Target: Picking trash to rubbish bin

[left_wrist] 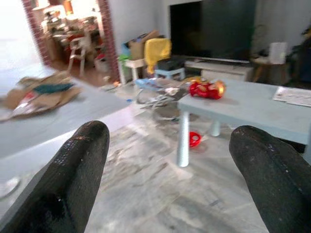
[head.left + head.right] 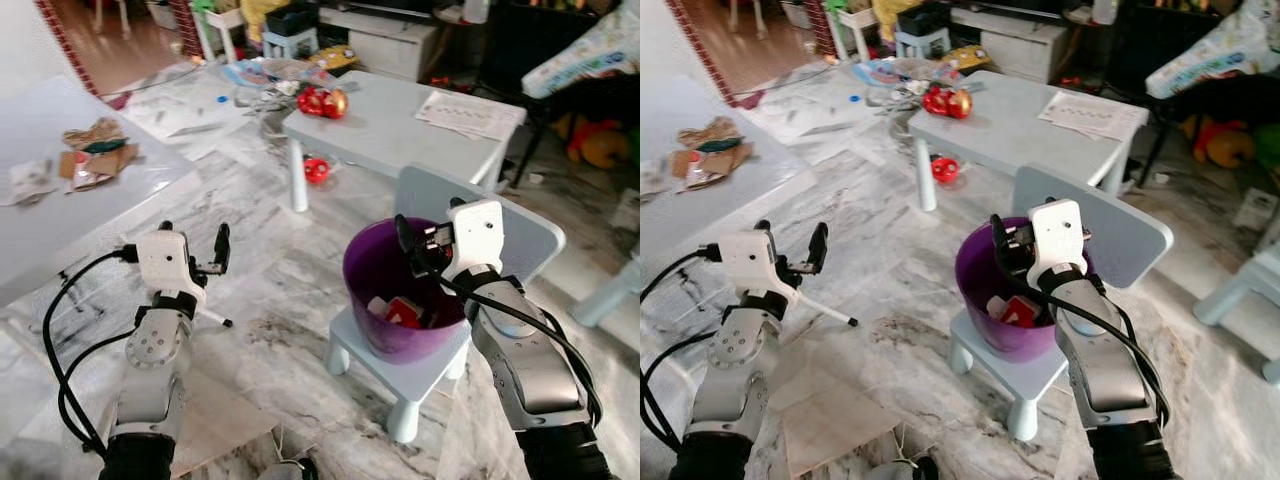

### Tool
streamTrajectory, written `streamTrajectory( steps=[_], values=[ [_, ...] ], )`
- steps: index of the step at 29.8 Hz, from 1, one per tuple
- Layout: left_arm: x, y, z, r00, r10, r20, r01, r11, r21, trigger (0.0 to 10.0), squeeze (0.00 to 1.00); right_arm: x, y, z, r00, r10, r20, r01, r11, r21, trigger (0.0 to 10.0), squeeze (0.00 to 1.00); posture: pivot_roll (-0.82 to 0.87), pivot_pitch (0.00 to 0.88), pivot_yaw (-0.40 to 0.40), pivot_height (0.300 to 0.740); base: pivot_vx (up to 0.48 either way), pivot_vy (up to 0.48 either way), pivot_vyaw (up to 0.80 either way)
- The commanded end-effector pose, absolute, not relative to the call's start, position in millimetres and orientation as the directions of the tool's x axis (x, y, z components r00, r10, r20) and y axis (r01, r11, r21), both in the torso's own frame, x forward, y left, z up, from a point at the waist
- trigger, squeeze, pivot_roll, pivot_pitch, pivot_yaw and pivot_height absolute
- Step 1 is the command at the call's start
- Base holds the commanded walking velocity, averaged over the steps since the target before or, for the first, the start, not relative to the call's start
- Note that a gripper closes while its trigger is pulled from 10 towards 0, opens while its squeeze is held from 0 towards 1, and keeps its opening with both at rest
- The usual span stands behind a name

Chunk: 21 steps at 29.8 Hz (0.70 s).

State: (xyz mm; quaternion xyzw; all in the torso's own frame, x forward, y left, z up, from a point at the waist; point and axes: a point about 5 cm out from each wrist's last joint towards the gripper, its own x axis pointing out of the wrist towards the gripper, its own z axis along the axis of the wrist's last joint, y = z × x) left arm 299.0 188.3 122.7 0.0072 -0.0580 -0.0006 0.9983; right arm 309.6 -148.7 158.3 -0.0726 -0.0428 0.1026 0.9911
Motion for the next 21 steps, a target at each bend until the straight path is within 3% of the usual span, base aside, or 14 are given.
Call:
streamTrajectory(
  steps=[1, 3, 8, 15, 21],
  values=[
    [298.3, 190.1, 124.9, 0.994, 0.015, 0.11, -0.017, 1.0, 0.016, 10.0, 0.0, 313.5, -145.9, 163.6, 0.974, 0.205, 0.097, -0.19, 0.971, -0.145, 10.0, 0.0, -0.06, 0.051, 0.089, 0.74, 0.0, 0.0, 0.8],
    [299.5, 187.2, 125.9, 0.995, 0.012, 0.103, -0.013, 1.0, 0.014, 10.0, 0.0, 314.8, -146.4, 164.5, 0.975, 0.196, 0.106, -0.182, 0.975, -0.13, 10.0, 0.0, -0.06, 0.049, 0.089, 0.74, 0.0, 0.398, 0.8],
    [301.1, 185.3, 128.8, 0.995, 0.013, 0.102, -0.013, 1.0, -0.004, 10.0, 0.0, 316.2, -148.1, 166.1, 0.975, 0.191, 0.114, -0.176, 0.976, -0.127, 10.0, 0.0, -0.07, 0.05, 0.09, 0.74, 0.0, 0.403, 0.0],
    [300.5, 180.4, 129.0, 0.997, 0.008, 0.081, -0.007, 1.0, -0.014, 10.0, 0.0, 316.2, -151.1, 164.7, 0.977, 0.18, 0.117, -0.166, 0.979, -0.122, 10.0, 0.0, -0.07, 0.055, 0.093, 0.74, 0.0, 0.0, 0.0],
    [301.5, 178.7, 129.5, 0.997, 0.013, 0.07, -0.012, 1.0, -0.015, 10.0, 0.0, 316.7, -151.0, 164.4, 0.977, 0.177, 0.119, -0.163, 0.98, -0.116, 10.0, 0.0, -0.07, 0.059, 0.092, 0.74, 0.0, 0.434, 0.0]
  ],
)
